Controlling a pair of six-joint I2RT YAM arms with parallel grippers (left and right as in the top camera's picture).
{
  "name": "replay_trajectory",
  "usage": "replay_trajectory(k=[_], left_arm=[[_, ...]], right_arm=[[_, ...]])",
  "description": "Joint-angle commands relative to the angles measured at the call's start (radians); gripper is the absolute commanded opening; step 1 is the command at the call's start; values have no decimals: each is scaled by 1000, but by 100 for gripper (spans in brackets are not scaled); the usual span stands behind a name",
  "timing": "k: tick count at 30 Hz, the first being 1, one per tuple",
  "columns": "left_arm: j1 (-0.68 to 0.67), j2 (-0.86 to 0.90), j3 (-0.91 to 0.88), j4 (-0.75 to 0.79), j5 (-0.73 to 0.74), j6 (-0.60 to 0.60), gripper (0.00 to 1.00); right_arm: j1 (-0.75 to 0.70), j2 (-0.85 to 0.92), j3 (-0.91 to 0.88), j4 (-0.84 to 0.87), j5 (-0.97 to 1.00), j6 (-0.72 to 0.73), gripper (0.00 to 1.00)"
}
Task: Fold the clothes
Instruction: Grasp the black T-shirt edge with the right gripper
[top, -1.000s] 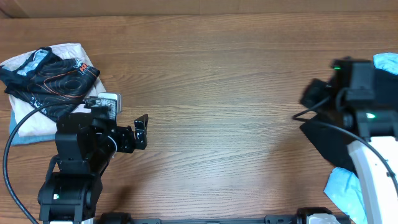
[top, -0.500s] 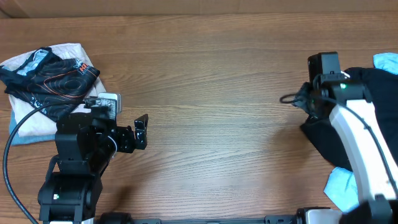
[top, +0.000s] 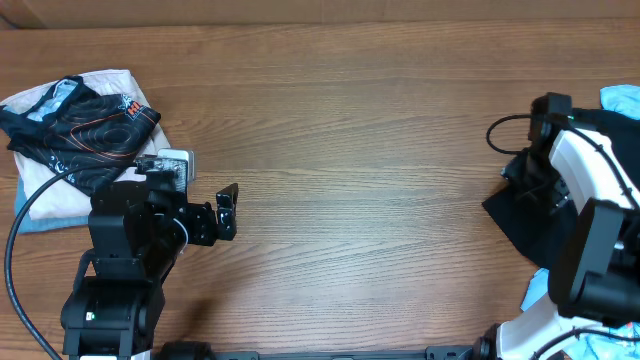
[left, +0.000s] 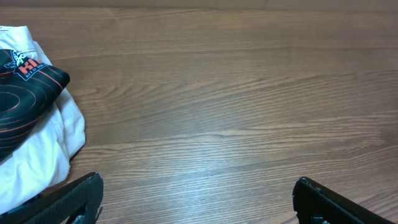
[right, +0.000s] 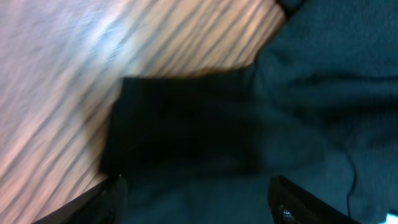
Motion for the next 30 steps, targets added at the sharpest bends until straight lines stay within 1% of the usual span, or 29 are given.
replay_trajectory(k=[1, 8, 10, 11, 14, 15, 21, 25, 30], left_arm=[[-8, 0, 26, 7, 16, -7, 100], [-8, 0, 26, 8, 16, -7, 100], [-8, 0, 26, 8, 16, -7, 100], [-8, 0, 26, 7, 16, -7, 100], [-8, 0, 26, 7, 16, -7, 100], [-8, 0, 26, 7, 16, -7, 100], [-8, 0, 26, 8, 16, -7, 100], [-8, -1, 26, 11, 15, -6, 100], [-8, 0, 26, 11, 15, -6, 100]], right_arm=[[-56, 38, 0, 19, 15, 12, 76], [-119, 86, 0, 14, 15, 7, 76], [-120, 93, 0, 10, 14, 7, 70], [-120, 94, 0, 10, 14, 7, 61], [-120, 94, 0, 10, 14, 7, 7], [-120, 94, 0, 10, 14, 7, 4], [-119, 74, 4, -5, 2, 7, 4], [-101, -10, 39, -32, 3, -6, 4], [-37, -178, 77, -38, 4, -63, 4]])
